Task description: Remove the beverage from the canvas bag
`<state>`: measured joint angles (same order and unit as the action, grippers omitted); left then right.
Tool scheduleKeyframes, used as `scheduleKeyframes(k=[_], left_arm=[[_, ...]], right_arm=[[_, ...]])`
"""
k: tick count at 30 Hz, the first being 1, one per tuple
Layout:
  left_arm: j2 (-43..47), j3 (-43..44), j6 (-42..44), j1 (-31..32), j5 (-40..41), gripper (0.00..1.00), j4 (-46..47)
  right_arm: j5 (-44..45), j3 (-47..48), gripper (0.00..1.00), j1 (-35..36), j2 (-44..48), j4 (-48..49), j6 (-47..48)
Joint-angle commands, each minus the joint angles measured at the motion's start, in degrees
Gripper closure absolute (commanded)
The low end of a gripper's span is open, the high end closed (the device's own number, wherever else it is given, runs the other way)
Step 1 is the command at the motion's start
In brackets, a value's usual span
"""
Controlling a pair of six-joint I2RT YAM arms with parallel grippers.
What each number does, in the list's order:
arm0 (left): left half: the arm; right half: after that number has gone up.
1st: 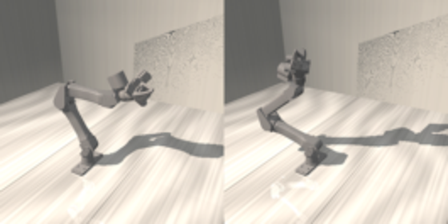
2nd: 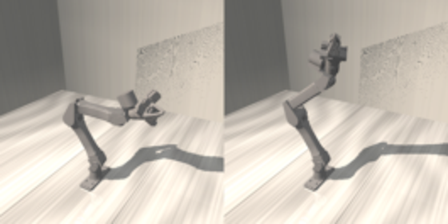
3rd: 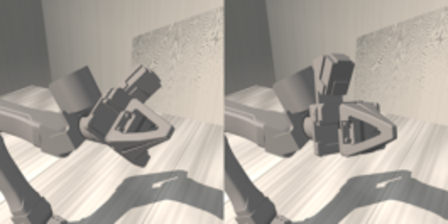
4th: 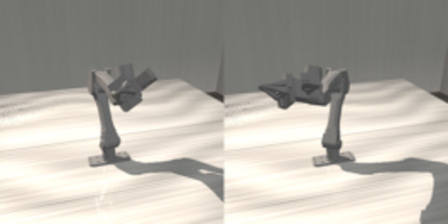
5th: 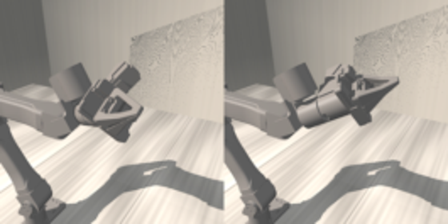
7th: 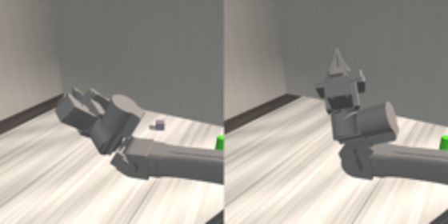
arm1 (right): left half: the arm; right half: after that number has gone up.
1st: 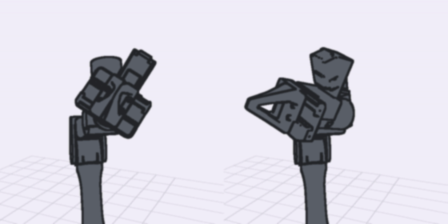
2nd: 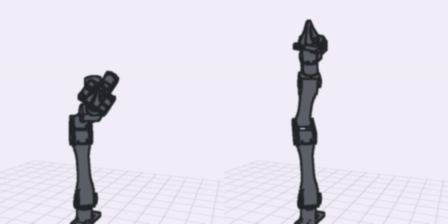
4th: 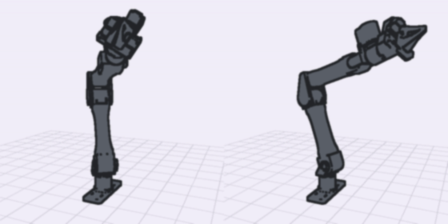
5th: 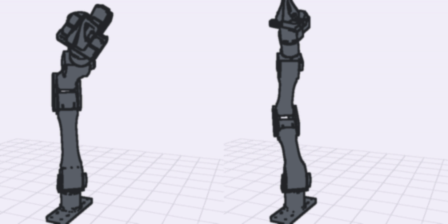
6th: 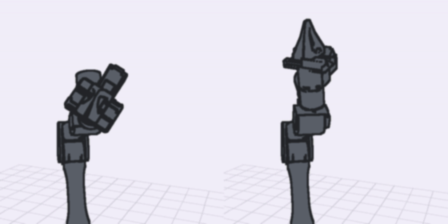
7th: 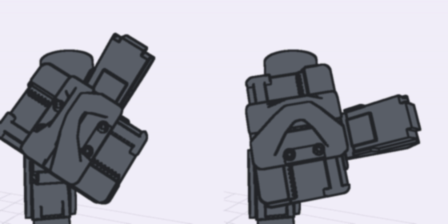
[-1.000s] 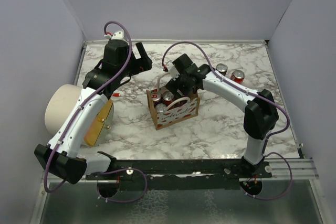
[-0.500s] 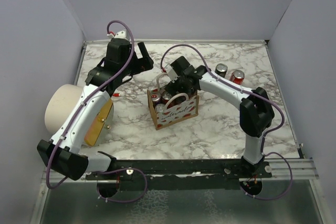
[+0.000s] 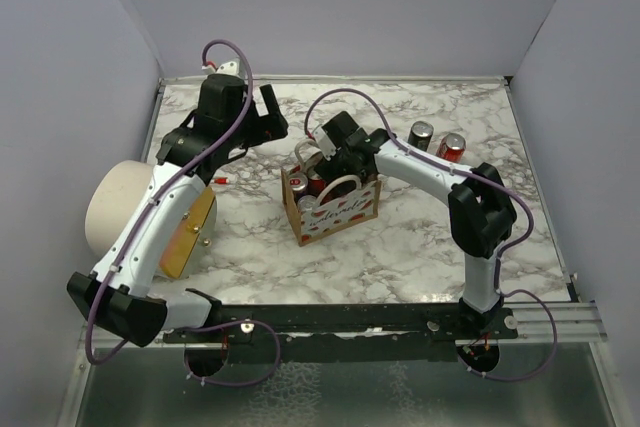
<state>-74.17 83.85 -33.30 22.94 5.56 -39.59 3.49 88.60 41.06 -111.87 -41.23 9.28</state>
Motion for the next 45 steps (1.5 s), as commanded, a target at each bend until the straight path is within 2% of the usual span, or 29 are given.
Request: scheduleKeyframes(k=[1,9,11,14,18,24,27,32,36,45], left_arm=[[3.9,0.6,2.4,-0.4,1.3,0.03,-4.0],[11.0,-8.3,0.4,-0.4,-0.2,0.04,-0.9],[14.0,-12.4,-0.2,-0.4,-1.1,0.04,2.1],[18.3,-18.3,-1.8,-0.4,-3.5,0.04,7.7],[23.5,-25.4,-1.6,-0.3,-10.3,0.04,15.9],[24.2,-23.9,2.6,-0.4,-16.0,0.04,13.5],[23.7,-21.6,4.0,-0.3,-15.9,0.04,13.1],[24.0,-20.7,4.6,-0.4,-16.6,0.04,16.4],[23.9,-21.2,6.3,-0.3,-13.8,0.04,19.6],[24.5,-24.1,12.7,-0.4,-7.1,0.03,33.8]], right_arm=[[-1.3,-1.7,0.43,-0.4,-0.9,1.3,-1.7],[-5.2,2.2,0.73,-0.4,2.6,0.0,-3.4],[-5.1,3.2,0.81,-0.4,3.5,0.0,-4.1],[-4.3,4.8,0.86,-0.4,5.0,1.0,-5.3],[-3.4,8.9,0.97,-0.4,4.6,0.1,-6.6],[-1.0,14.6,0.98,-0.4,4.5,-3.3,-11.4],[0.3,15.3,0.98,-0.4,5.6,-2.6,-12.5],[2.7,20.3,0.98,-0.4,4.9,-8.3,-13.9],[2.7,21.3,0.98,-0.4,7.4,-10.0,-15.5],[3.0,29.8,0.98,-0.4,11.2,-15.3,-18.6]])
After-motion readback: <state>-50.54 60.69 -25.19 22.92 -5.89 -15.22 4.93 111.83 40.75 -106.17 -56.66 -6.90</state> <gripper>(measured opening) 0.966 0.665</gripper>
